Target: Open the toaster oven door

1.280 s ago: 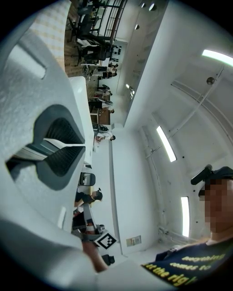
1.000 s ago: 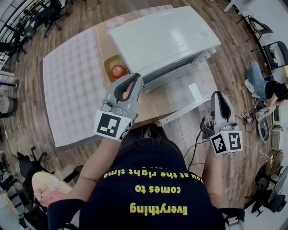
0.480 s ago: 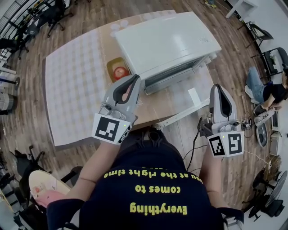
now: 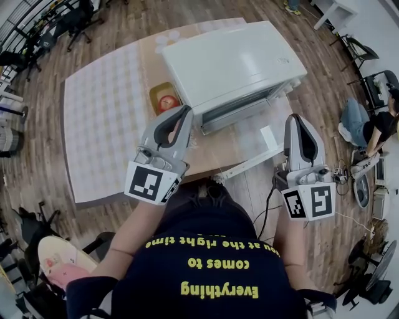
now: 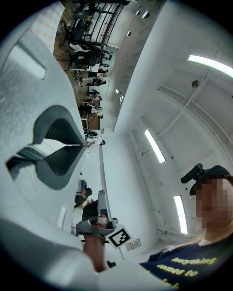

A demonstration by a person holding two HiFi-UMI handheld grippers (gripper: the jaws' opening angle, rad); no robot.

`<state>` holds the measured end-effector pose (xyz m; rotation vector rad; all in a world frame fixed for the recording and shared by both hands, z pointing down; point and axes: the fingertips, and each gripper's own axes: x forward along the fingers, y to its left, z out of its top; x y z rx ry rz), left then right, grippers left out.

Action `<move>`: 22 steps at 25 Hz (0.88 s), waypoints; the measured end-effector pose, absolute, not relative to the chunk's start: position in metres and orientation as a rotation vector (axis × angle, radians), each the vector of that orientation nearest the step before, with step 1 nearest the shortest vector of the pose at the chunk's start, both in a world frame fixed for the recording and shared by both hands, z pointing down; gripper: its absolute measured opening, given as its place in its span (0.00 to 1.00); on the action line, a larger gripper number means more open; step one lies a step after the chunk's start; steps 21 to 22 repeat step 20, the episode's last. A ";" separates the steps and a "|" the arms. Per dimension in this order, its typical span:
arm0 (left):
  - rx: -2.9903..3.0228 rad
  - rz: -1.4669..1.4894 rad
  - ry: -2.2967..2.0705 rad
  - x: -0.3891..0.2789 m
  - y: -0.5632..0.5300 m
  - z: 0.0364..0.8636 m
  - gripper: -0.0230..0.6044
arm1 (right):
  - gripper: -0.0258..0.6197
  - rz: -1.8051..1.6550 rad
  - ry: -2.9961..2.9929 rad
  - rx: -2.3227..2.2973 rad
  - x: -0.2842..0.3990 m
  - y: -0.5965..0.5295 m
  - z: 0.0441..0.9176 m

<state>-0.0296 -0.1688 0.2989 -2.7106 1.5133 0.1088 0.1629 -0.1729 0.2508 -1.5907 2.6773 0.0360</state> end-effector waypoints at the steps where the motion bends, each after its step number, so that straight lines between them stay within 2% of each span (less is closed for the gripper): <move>1: -2.710 0.108 1.515 -0.029 -0.169 0.299 0.05 | 0.06 0.033 2.678 -1.589 0.162 -0.173 0.252; 22: -2.704 0.189 1.572 -0.037 -0.174 0.294 0.04 | 0.06 -0.034 2.685 -1.601 0.149 -0.182 0.270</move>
